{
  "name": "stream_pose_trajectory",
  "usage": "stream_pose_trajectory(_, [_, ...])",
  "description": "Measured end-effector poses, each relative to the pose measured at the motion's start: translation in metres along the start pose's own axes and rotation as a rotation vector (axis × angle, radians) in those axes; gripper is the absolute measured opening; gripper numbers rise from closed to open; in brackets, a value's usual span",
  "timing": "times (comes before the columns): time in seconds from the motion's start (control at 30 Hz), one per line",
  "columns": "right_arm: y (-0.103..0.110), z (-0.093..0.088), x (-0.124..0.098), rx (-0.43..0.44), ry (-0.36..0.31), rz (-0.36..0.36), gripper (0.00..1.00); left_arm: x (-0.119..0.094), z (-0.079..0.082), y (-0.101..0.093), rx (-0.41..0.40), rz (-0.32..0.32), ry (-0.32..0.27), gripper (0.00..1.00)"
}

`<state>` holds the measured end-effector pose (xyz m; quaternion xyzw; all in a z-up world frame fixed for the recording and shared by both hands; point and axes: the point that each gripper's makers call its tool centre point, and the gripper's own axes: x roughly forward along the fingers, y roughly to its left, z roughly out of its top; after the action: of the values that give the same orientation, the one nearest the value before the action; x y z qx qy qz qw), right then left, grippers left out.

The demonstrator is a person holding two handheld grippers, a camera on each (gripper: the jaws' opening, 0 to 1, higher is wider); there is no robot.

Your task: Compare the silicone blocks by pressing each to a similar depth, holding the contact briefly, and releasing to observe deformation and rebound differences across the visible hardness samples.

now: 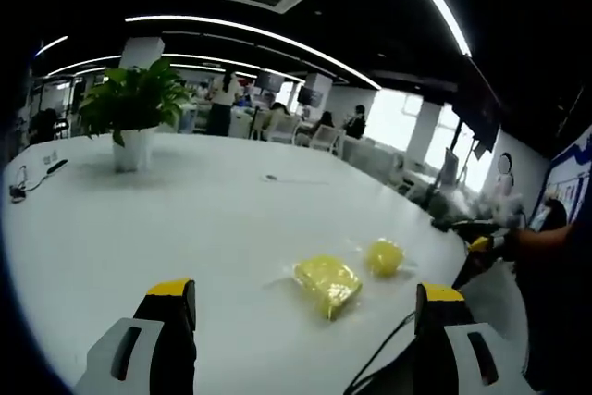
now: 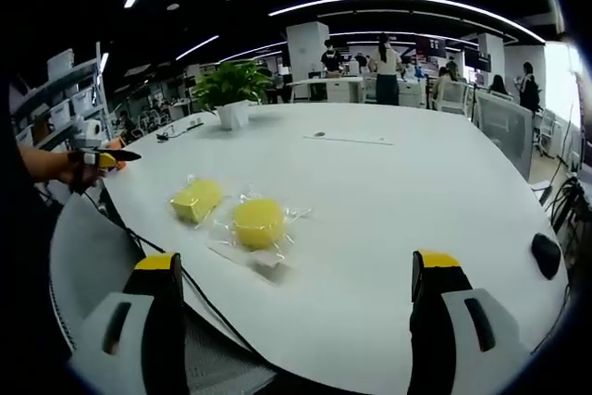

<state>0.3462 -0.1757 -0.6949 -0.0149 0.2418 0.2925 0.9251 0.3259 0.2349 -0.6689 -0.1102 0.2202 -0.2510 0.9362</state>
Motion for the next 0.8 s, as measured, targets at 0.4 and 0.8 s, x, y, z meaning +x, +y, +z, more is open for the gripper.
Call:
stream_pose_trajectory(0.4, [0.005,-0.003,0.002,0.032,-0.008,0.009,0.96,-0.001,-0.002,-0.006,0.043,-0.016,0.063,1.0])
stream_pose_trajectory(0.8, [0.011,-0.011,-0.001,0.021,0.02,0.029,0.96,0.003,-0.029,-0.01,0.045,-0.033,0.126,1.0])
